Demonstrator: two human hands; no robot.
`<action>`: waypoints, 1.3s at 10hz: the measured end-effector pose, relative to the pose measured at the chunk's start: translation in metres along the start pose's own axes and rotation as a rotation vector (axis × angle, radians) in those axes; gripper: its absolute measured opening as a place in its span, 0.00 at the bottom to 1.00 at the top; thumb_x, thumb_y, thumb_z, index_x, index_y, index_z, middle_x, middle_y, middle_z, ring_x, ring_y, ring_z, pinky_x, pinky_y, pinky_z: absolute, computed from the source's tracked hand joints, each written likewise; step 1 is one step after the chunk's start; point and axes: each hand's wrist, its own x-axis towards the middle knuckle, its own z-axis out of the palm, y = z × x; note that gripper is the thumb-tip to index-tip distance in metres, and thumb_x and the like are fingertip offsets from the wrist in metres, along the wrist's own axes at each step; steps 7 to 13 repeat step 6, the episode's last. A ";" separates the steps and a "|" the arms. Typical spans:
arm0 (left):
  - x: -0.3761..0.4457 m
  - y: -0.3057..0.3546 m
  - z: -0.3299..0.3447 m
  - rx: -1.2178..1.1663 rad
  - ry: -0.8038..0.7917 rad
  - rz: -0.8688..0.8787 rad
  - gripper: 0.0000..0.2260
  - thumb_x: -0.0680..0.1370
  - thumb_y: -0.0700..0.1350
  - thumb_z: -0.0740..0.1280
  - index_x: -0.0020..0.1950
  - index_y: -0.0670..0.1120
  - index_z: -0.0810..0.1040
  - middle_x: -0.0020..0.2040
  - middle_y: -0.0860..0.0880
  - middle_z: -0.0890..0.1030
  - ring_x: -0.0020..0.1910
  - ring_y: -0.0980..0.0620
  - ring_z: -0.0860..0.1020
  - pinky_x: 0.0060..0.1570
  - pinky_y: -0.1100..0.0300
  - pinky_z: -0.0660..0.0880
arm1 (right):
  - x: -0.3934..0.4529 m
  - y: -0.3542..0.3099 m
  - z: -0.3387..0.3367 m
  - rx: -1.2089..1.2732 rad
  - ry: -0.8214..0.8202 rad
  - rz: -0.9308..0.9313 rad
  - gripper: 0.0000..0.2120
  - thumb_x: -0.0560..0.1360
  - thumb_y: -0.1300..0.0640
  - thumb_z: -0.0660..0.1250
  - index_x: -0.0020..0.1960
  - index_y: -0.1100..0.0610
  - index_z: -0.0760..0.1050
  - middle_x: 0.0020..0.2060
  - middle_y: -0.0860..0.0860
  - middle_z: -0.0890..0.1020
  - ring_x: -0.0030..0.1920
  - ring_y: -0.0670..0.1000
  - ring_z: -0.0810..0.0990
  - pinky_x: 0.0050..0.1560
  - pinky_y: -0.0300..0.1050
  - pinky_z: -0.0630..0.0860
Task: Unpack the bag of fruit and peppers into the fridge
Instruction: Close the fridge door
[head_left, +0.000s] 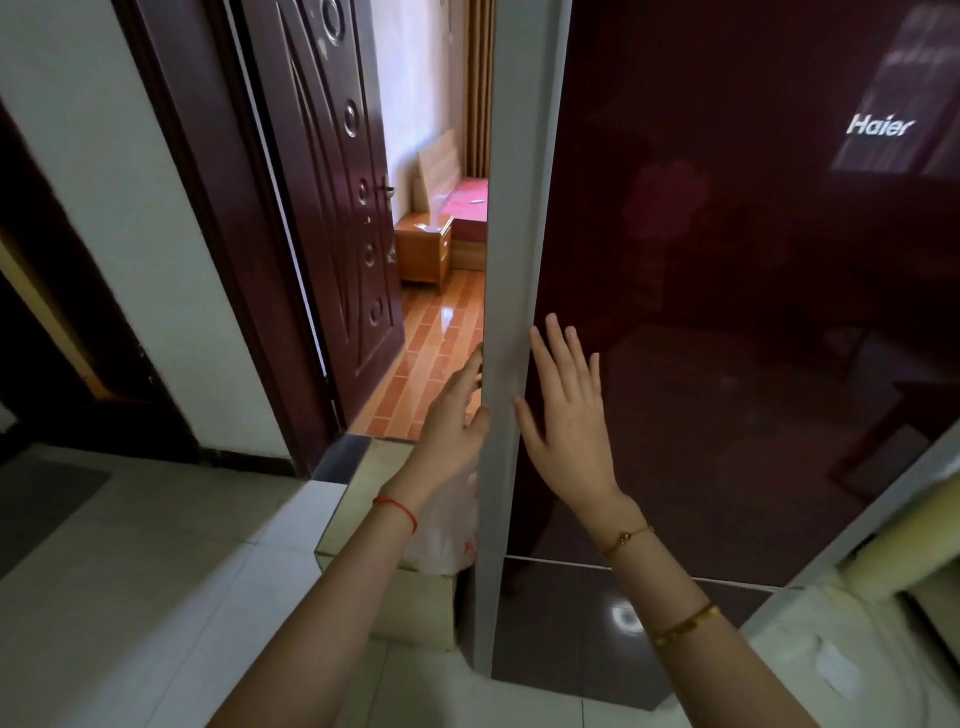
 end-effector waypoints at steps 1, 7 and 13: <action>0.014 -0.010 -0.002 -0.001 -0.035 0.020 0.34 0.81 0.36 0.63 0.81 0.57 0.51 0.78 0.56 0.64 0.75 0.57 0.65 0.74 0.49 0.66 | 0.011 0.004 0.005 -0.031 -0.012 0.012 0.32 0.81 0.53 0.61 0.80 0.54 0.49 0.80 0.48 0.47 0.79 0.48 0.42 0.79 0.57 0.46; 0.034 -0.042 -0.064 0.147 -0.225 0.225 0.31 0.80 0.46 0.66 0.80 0.54 0.55 0.79 0.53 0.61 0.72 0.61 0.62 0.68 0.62 0.64 | 0.016 -0.035 0.021 -0.160 0.132 0.271 0.32 0.79 0.50 0.63 0.79 0.55 0.54 0.78 0.50 0.56 0.79 0.50 0.49 0.77 0.57 0.55; 0.034 -0.042 -0.064 0.147 -0.225 0.225 0.31 0.80 0.46 0.66 0.80 0.54 0.55 0.79 0.53 0.61 0.72 0.61 0.62 0.68 0.62 0.64 | 0.016 -0.035 0.021 -0.160 0.132 0.271 0.32 0.79 0.50 0.63 0.79 0.55 0.54 0.78 0.50 0.56 0.79 0.50 0.49 0.77 0.57 0.55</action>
